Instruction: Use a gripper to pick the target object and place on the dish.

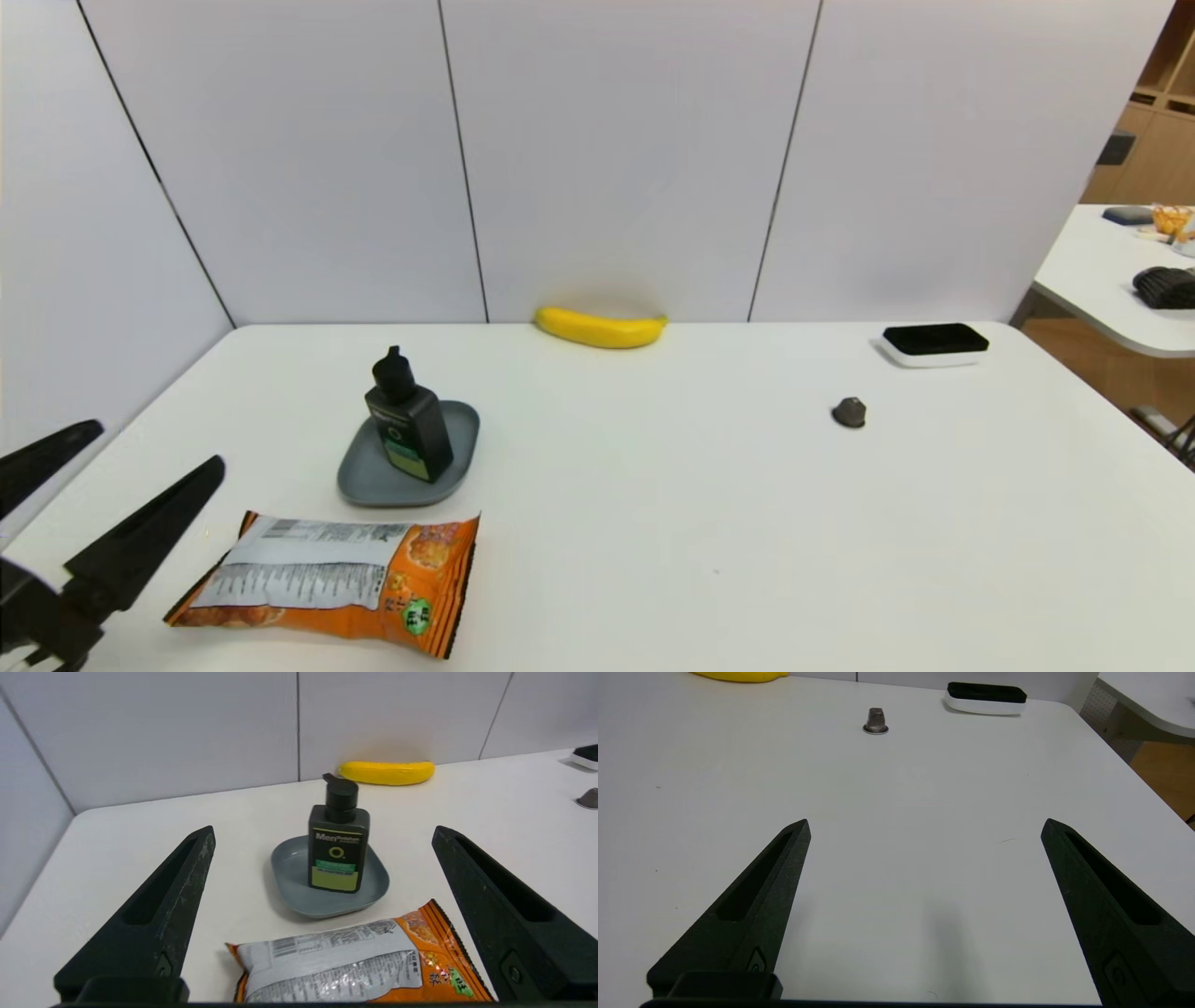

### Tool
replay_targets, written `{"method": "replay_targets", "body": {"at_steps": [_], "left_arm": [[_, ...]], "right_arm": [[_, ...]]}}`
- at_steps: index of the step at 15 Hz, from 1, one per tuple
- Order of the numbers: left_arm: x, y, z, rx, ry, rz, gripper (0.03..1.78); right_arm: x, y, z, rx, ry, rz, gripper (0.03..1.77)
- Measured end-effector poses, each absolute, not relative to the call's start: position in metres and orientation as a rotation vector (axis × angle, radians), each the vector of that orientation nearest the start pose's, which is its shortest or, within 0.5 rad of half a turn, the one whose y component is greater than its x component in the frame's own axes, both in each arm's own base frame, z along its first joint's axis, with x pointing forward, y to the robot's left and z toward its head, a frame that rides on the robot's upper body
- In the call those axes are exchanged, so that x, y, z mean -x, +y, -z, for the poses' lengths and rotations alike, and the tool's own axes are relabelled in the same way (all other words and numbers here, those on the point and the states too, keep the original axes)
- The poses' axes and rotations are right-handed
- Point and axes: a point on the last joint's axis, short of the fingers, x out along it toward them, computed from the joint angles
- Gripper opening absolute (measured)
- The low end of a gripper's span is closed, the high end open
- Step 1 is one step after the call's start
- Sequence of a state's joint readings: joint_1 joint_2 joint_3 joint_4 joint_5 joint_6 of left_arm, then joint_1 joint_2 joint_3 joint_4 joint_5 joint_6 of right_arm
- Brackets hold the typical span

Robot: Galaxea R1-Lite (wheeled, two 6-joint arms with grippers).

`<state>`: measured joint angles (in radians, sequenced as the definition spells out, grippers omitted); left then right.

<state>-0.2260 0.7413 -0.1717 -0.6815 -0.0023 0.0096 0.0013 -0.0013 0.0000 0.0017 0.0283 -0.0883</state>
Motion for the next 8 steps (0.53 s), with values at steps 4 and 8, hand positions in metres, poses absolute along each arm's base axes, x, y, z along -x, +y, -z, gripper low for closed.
{"method": "replay_targets", "body": {"at_steps": [4, 8], "left_arm": [[-0.024, -0.003, -0.171, -0.021, -0.106, 0.125, 1.67], [0.003, -0.002, -0.150, -0.026, -0.104, 0.100, 1.69]], "right_arm": [[0.023, 0.001, -0.075, 0.088, -0.001, -0.029, 1.71], [0.023, 0.001, -0.075, 0.088, -0.001, -0.030, 1.71]]}}
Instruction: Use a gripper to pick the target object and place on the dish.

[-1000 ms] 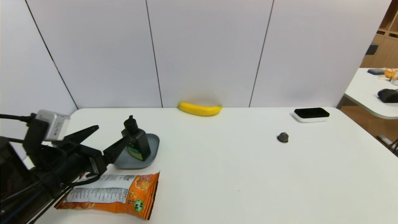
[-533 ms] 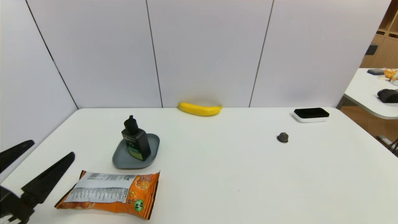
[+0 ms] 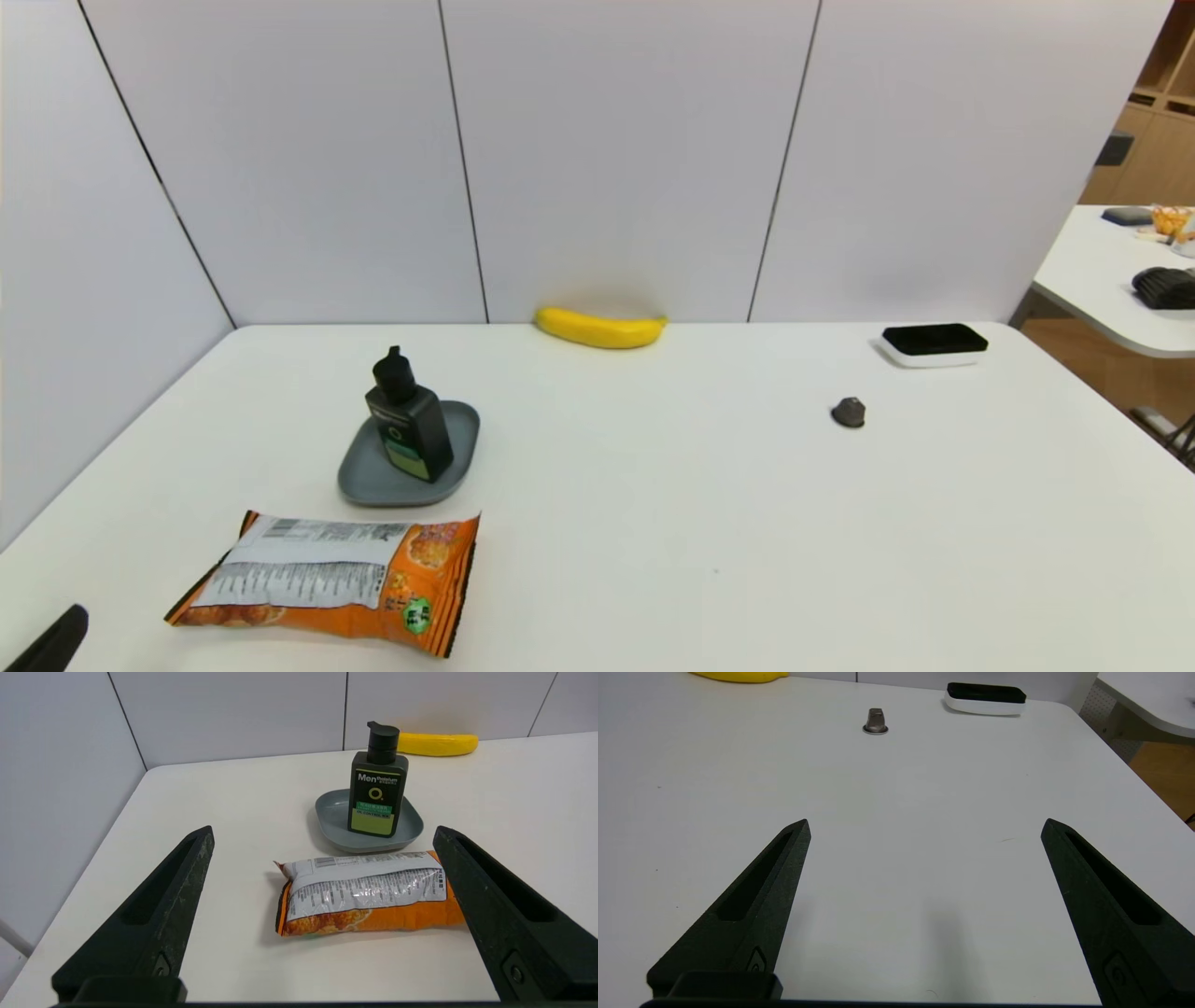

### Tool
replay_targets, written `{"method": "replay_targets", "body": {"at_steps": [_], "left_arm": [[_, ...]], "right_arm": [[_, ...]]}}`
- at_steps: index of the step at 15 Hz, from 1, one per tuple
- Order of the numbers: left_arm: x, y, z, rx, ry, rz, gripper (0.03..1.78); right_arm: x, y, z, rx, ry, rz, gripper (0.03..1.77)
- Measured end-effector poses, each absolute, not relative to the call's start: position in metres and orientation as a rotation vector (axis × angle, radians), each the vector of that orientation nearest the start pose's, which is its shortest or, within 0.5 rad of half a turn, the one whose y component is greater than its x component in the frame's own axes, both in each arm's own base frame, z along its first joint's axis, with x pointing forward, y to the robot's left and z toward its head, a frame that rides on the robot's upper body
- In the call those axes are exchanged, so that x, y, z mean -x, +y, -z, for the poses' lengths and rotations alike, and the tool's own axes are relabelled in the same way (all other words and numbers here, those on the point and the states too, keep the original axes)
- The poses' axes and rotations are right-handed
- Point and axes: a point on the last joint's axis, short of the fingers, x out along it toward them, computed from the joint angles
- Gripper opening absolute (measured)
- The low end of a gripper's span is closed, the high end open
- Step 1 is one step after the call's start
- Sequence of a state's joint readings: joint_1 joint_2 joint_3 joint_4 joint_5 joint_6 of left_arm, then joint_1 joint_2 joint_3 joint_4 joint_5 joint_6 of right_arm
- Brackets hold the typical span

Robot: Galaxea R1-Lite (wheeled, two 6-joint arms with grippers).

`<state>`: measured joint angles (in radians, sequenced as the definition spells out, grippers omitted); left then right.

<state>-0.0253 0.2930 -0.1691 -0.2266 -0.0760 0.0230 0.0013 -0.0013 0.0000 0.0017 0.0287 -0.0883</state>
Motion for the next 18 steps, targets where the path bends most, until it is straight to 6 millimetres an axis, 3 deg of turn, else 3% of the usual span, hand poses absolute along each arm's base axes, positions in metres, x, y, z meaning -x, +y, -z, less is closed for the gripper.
{"method": "replay_targets", "body": {"at_steps": [5, 9, 18], "left_arm": [[0.018, -0.001, -0.102, -0.026, -0.095, 0.086, 1.69], [0.022, 0.000, -0.078, -0.047, 0.002, 0.039, 1.69], [0.023, 0.000, -0.075, 0.036, 0.000, 0.014, 1.69]], "right_arm": [[0.023, 0.001, -0.075, 0.088, -0.001, -0.029, 1.71], [0.023, 0.001, -0.075, 0.088, -0.001, -0.029, 1.71], [0.023, 0.001, -0.075, 0.088, -0.001, -0.030, 1.71]]}}
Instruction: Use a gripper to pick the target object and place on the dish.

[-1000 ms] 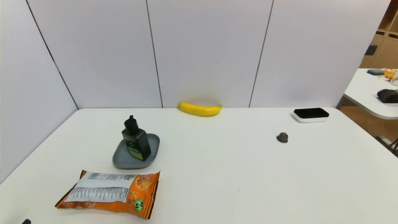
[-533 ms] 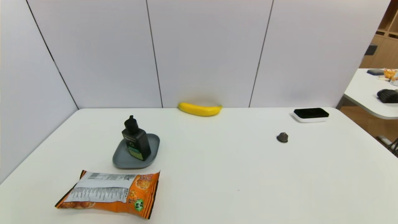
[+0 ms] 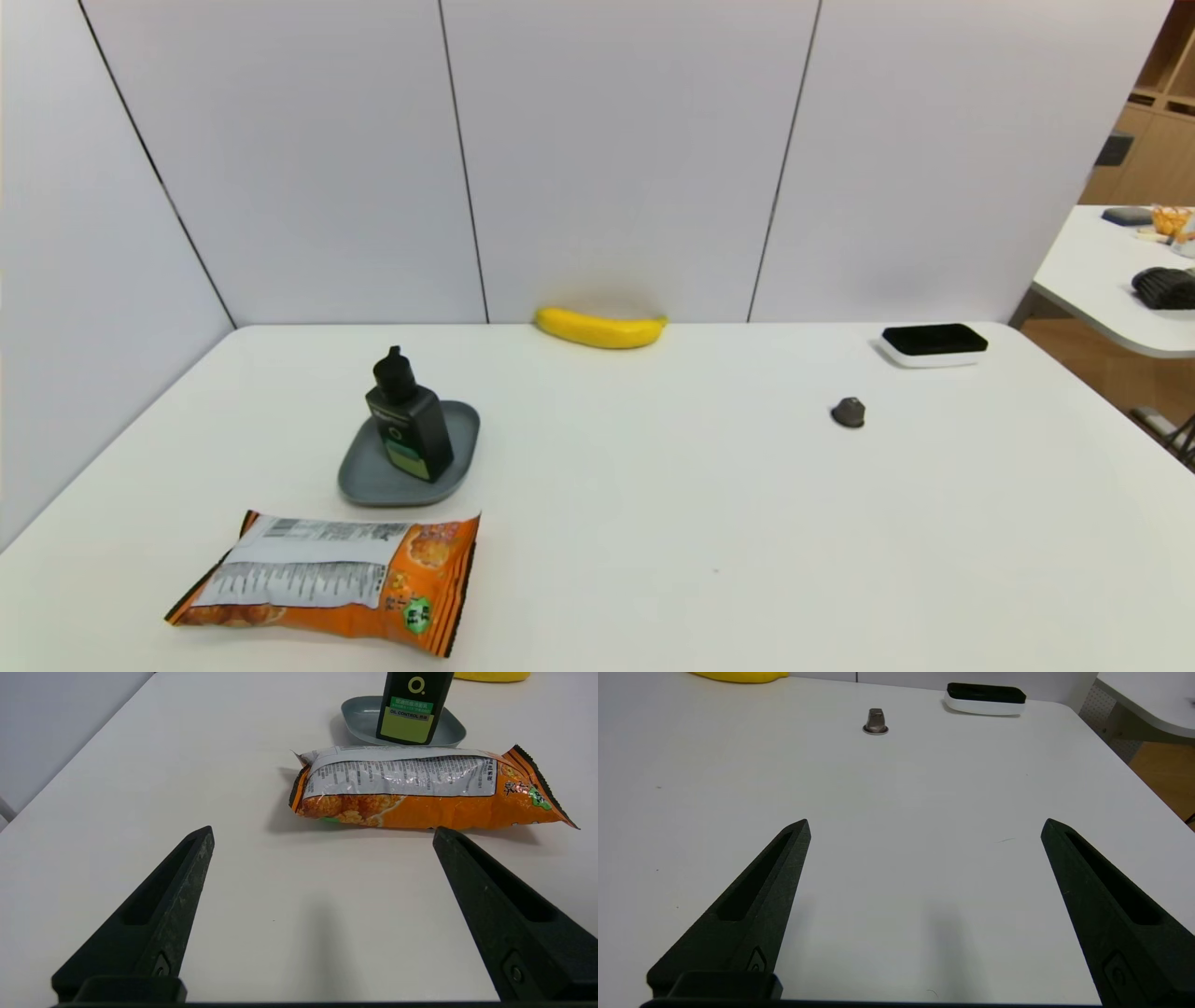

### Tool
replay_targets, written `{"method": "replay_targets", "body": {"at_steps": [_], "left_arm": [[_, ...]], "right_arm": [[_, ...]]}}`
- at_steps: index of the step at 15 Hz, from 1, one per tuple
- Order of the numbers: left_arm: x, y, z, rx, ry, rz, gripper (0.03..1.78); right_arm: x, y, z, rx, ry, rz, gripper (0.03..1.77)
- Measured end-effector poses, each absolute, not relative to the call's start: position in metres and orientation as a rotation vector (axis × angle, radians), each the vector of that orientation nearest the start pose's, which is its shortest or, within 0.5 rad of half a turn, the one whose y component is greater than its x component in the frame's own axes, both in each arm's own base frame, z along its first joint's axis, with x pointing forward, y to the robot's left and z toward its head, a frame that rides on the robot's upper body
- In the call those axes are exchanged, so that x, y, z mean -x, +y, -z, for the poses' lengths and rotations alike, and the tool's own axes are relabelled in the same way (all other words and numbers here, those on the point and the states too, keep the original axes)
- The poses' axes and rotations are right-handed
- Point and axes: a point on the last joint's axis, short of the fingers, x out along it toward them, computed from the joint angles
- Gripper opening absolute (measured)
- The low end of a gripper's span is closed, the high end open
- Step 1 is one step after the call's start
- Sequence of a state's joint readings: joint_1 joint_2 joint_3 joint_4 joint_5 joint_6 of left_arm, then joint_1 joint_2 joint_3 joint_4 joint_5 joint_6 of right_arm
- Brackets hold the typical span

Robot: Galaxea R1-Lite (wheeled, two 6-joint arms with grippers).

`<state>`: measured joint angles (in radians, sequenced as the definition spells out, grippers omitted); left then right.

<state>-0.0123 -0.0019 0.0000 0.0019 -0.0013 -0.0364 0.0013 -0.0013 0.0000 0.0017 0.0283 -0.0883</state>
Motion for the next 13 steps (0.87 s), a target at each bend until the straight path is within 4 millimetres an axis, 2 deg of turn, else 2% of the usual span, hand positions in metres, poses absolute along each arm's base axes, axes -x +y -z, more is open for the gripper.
{"method": "replay_targets", "body": {"at_steps": [13], "left_arm": [[0.0229, 0.0006, -0.0753, 0.044, 0.000, -0.004, 1.69]], "right_arm": [[0.0229, 0.0006, -0.0760, 0.101, -0.008, -0.029, 1.71]]}}
